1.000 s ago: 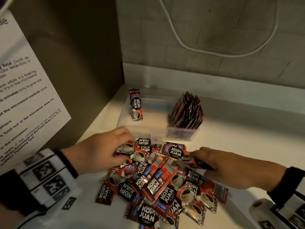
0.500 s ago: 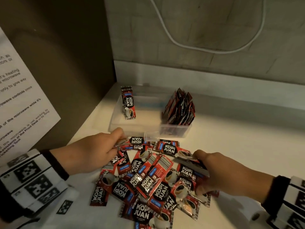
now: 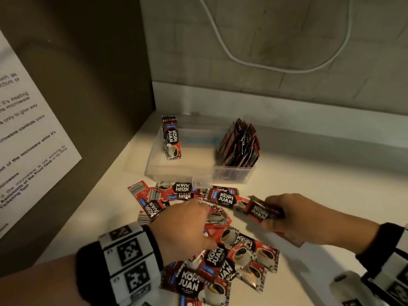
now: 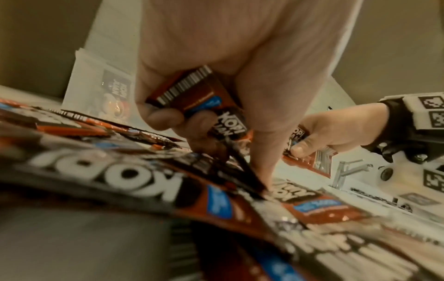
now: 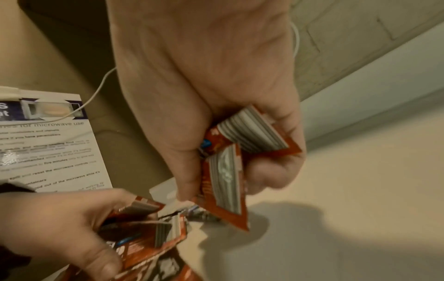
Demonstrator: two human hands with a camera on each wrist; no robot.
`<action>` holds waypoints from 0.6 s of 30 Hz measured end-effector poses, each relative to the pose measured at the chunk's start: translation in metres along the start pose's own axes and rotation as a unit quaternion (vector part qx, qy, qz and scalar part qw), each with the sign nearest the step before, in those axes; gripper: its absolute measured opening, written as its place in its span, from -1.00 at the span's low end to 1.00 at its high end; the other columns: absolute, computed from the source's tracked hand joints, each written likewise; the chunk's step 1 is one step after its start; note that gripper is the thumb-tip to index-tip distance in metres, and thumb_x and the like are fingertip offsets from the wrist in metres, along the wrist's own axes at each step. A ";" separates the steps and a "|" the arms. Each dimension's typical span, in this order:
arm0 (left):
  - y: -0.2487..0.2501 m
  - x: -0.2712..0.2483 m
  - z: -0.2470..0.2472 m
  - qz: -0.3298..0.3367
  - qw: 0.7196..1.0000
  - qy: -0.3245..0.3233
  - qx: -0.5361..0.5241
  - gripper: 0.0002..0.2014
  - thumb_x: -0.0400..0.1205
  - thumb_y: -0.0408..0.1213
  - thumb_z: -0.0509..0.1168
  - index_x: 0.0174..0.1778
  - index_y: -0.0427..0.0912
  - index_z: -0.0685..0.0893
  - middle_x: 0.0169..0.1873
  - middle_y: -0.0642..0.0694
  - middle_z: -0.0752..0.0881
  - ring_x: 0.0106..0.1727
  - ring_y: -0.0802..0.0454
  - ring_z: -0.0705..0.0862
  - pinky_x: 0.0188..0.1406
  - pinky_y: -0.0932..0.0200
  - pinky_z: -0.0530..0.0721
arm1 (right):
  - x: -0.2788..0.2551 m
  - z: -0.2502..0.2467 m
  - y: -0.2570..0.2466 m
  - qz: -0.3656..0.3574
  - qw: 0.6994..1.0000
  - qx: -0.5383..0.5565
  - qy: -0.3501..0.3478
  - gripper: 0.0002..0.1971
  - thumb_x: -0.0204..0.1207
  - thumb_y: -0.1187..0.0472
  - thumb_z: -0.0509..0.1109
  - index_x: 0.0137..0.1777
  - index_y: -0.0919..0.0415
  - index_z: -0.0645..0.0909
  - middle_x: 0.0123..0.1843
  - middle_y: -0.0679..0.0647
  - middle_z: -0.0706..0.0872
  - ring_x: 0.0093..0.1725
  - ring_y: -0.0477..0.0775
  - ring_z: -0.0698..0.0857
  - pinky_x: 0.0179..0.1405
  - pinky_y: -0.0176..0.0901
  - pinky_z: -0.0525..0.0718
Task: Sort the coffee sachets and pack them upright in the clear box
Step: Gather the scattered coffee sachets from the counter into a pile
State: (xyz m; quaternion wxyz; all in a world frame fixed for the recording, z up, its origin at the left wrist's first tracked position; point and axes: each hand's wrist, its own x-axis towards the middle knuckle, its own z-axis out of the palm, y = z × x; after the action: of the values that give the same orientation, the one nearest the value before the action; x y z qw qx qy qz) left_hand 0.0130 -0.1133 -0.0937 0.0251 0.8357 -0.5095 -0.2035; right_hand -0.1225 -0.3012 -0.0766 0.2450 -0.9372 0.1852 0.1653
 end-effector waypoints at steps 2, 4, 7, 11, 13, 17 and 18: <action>-0.001 0.003 -0.003 0.002 0.999 -0.001 -0.032 -0.77 0.60 -0.02 0.34 0.02 -0.08 0.54 -0.14 0.06 0.57 -0.08 0.06 0.59 -0.15 0.19 0.51 | 0.002 -0.006 -0.003 -0.018 1.000 0.002 0.022 -0.91 0.64 0.07 0.30 -0.09 -0.06 0.45 -0.30 -0.09 0.65 -0.43 -0.24 0.61 -0.38 -0.37 0.59; -0.004 0.005 -0.008 -0.005 0.997 -0.017 -0.071 -0.86 0.62 -0.15 0.31 0.05 -0.07 0.62 -0.20 0.06 0.64 -0.18 0.09 0.63 -0.27 0.22 0.55 | 0.007 -0.009 -0.008 -0.036 0.999 0.008 0.040 -0.92 0.67 0.14 0.25 -0.05 -0.01 0.41 -0.27 -0.05 0.66 -0.41 -0.18 0.66 -0.36 -0.27 0.65; -0.013 0.004 -0.016 -0.009 0.995 -0.023 -0.092 -0.96 0.65 -0.19 0.25 -0.01 0.02 0.56 -0.26 0.05 0.63 -0.34 0.15 0.59 -0.47 0.31 0.48 | 0.019 -0.007 -0.019 -0.083 0.995 -0.011 0.063 -0.87 0.67 0.16 0.26 0.16 0.02 0.41 -0.25 -0.14 0.62 -0.38 -0.20 0.60 -0.39 -0.39 0.56; -0.033 -0.003 -0.021 -0.023 0.998 -0.012 -0.065 -0.89 0.71 -0.25 0.15 0.04 0.08 0.39 -0.25 0.03 0.60 -0.35 0.18 0.55 -0.54 0.31 0.39 | 0.036 0.004 -0.033 -0.123 0.987 -0.050 0.094 -0.89 0.62 0.08 0.31 0.07 0.06 0.50 -0.27 -0.19 0.57 -0.33 -0.25 0.56 -0.39 -0.48 0.46; -0.039 -0.008 -0.022 -0.028 0.998 -0.004 -0.062 -0.83 0.70 -0.27 0.15 0.14 0.08 0.42 -0.17 0.04 0.63 -0.25 0.15 0.62 -0.43 0.23 0.53 | 0.043 0.014 -0.034 -0.114 0.986 -0.069 0.105 -0.86 0.54 0.04 0.35 0.02 0.04 0.52 -0.21 -0.10 0.64 -0.28 -0.12 0.64 -0.36 -0.34 0.61; -0.029 -0.014 -0.020 -0.019 0.999 0.011 -0.026 -0.75 0.62 -0.04 0.25 0.19 0.04 0.52 -0.06 0.13 0.54 -0.06 0.22 0.55 -0.20 0.30 0.52 | 0.052 0.027 -0.031 -0.076 0.985 -0.112 0.107 -0.81 0.40 -0.02 0.38 -0.10 -0.04 0.43 -0.23 -0.12 0.52 -0.28 -0.09 0.57 -0.42 -0.27 0.48; -0.024 -0.014 -0.018 -0.014 1.000 0.018 -0.015 -0.73 0.61 0.02 0.26 0.17 0.03 0.53 -0.05 0.13 0.52 -0.04 0.22 0.52 -0.16 0.28 0.51 | 0.053 0.027 -0.030 -0.072 0.986 -0.108 0.102 -0.82 0.39 -0.02 0.38 -0.12 -0.03 0.47 -0.23 -0.11 0.53 -0.28 -0.07 0.59 -0.41 -0.25 0.50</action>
State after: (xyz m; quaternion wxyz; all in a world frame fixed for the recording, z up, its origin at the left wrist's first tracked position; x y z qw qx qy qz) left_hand 0.0344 -0.0928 -0.0787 0.0437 0.8459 -0.4938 -0.1969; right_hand -0.0696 -0.2771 -0.1081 0.1338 -0.9810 0.1221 0.0693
